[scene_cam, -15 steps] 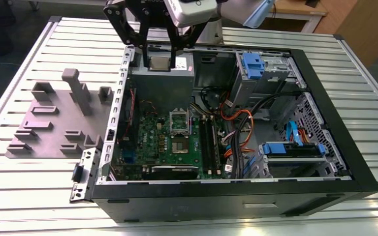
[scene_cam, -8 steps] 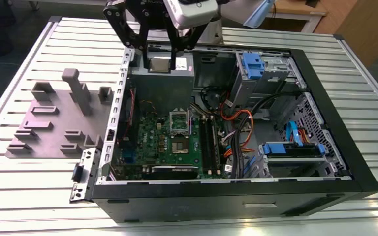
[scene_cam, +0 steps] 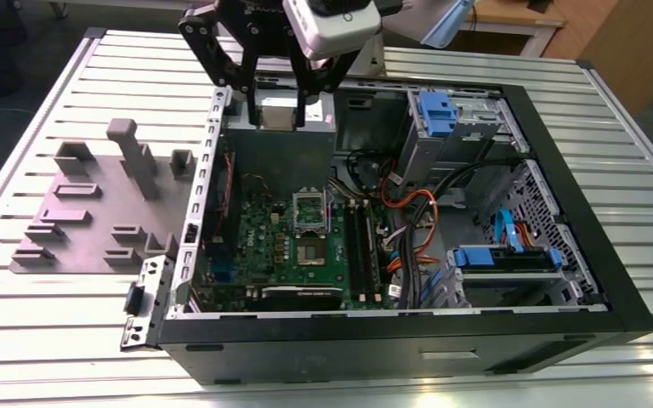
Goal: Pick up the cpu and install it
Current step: 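Pick up the cpu and move it towards the insertion slot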
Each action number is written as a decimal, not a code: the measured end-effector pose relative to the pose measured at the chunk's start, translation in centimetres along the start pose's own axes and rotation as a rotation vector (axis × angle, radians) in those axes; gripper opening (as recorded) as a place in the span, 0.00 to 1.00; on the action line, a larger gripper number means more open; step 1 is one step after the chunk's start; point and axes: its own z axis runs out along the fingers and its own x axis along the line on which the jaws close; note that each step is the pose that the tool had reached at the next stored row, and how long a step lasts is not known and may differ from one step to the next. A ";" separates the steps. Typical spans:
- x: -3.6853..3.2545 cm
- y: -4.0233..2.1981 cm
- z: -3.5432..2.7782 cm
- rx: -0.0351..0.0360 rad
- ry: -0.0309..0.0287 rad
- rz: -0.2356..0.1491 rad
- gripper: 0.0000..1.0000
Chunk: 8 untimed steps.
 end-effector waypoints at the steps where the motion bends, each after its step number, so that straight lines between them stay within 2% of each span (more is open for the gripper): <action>1: -0.10 0.00 0.00 0.0000 0.0000 0.000 0.47; 8: -1.08 0.03 0.01 0.0000 0.0000 0.000 0.47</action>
